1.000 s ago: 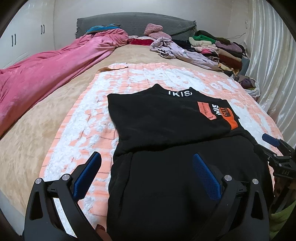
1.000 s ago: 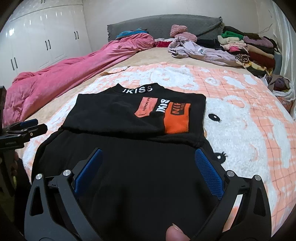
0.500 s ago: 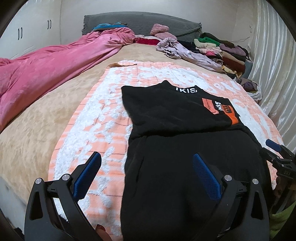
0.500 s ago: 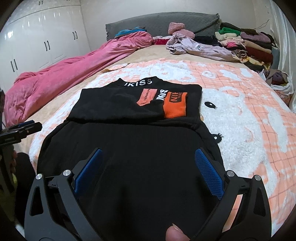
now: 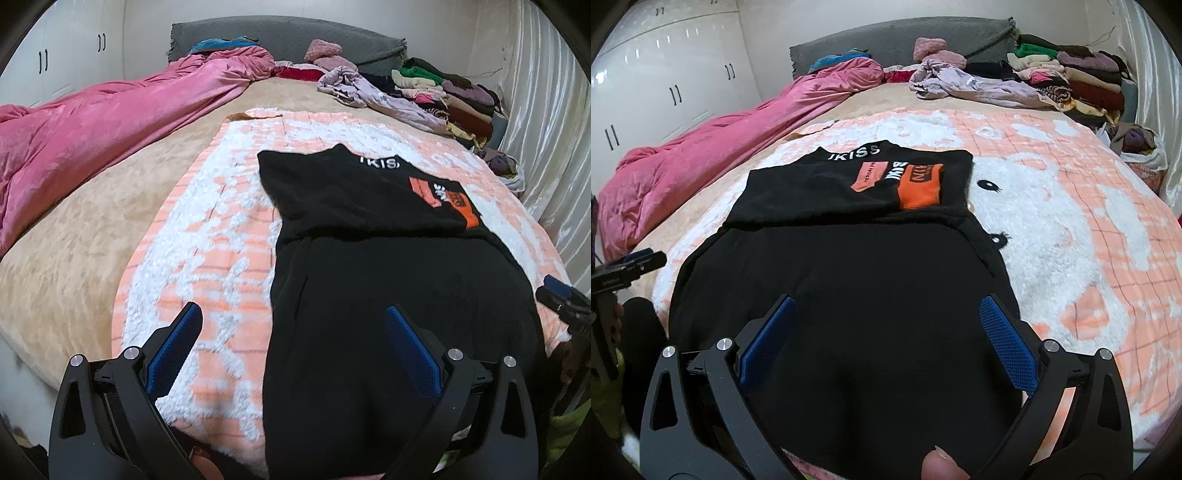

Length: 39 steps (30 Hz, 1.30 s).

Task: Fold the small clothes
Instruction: 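Move both open grippers to the hem of the black shirt, then close both grippers on the shirt hem and lift it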

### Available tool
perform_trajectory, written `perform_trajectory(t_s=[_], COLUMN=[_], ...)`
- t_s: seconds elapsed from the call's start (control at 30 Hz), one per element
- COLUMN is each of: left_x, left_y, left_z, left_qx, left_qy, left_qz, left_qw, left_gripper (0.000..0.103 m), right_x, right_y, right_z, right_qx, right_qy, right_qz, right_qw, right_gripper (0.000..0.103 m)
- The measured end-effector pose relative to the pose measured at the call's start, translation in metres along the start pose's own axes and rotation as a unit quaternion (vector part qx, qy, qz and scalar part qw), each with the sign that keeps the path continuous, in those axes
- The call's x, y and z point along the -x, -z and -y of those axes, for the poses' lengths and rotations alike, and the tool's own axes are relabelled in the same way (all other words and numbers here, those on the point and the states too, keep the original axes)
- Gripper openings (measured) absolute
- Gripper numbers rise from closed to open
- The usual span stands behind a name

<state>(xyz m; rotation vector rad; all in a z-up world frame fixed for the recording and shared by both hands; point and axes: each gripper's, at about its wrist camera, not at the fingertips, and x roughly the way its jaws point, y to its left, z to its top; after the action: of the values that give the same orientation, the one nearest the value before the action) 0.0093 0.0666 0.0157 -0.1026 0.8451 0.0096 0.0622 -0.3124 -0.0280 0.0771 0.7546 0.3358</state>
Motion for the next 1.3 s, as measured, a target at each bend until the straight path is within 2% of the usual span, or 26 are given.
perform_trajectory(t_s=[0.37,0.6,1.1,1.2,1.27,1.3], left_x=[-0.003,-0.006,-0.026,-0.029,-0.030,-0.030], left_y=[0.028,0.041,0.067,0.071,0.073,0.074], left_z=[-0.010,-0.009,0.006,0.005,0.004,0.004], left_qx=[-0.001,-0.002,0.002,0.007,0.010,0.012], left_qy=[-0.006,0.003,0.020,0.023,0.025,0.026], left_qz=[-0.034,-0.051,-0.098,-0.106,-0.109,-0.110], left_qw=[0.9994,0.9987,0.9949,0.9941,0.9936,0.9935], left_gripper=[0.098,0.098,0.098,0.098,0.098,0.098], right_x=[0.016,0.023,0.015,0.010,0.006,0.005], right_y=[0.023,0.038,0.067,0.068,0.070,0.071], right_z=[0.017,0.031,0.056,0.055,0.055,0.057], right_qx=[-0.017,-0.037,-0.075,-0.072,-0.074,-0.078], right_qy=[0.016,0.027,0.033,0.022,0.015,0.007], right_qz=[-0.019,-0.037,-0.107,-0.117,-0.127,-0.130], right_qw=[1.000,0.998,0.991,0.990,0.989,0.988], right_gripper=[0.094,0.094,0.093,0.083,0.069,0.053])
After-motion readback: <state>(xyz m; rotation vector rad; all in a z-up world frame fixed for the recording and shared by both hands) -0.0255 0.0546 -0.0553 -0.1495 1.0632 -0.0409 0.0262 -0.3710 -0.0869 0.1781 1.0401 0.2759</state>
